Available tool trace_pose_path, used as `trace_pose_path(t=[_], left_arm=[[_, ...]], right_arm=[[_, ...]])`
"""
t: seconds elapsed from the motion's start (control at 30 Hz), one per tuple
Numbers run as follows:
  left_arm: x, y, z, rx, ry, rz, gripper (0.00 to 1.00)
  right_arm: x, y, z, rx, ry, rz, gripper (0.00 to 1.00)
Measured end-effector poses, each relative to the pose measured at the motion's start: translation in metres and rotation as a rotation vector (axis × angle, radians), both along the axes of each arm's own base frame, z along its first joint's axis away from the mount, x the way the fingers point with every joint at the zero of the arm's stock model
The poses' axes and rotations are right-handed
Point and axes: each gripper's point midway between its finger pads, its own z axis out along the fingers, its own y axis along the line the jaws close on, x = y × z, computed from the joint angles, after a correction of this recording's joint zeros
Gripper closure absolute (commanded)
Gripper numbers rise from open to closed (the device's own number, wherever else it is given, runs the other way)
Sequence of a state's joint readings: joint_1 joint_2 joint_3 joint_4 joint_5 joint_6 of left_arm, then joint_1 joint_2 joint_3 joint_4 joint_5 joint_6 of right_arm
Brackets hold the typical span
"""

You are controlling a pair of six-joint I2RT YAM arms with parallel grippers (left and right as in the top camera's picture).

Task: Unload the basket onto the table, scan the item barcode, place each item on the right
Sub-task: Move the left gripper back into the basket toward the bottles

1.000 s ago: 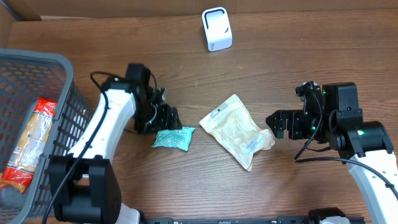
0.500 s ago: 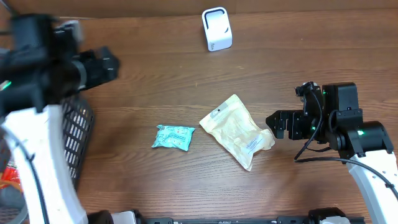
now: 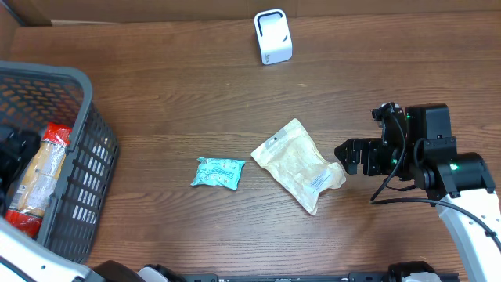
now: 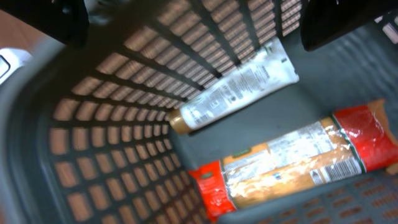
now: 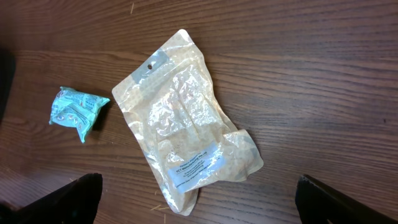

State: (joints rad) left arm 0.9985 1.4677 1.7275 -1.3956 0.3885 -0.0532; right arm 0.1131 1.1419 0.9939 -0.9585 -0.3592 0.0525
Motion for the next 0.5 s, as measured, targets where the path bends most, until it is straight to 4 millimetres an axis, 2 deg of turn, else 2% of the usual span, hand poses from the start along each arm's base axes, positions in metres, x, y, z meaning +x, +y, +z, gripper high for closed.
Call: trace_pose_path(t=[0.07,0.27,0.5], left_arm=[[-0.003,0.008,-0.016,-0.020,-0.003,0.008,0.00],[0.006,0.009,-0.069,-0.101,0.083,-0.046,0.04],[0.037,0.018,-0.108,-0.082,0.156,-0.142,0.03]], right_arm=[[0.000,0.000,0.000,0.000,0.000,0.000,0.00],[0.000,0.000,0.000,0.003,0.001,0.002,0.00],[-0.002,0.001,-0.001,0.004,0.011,0.003,0.00]])
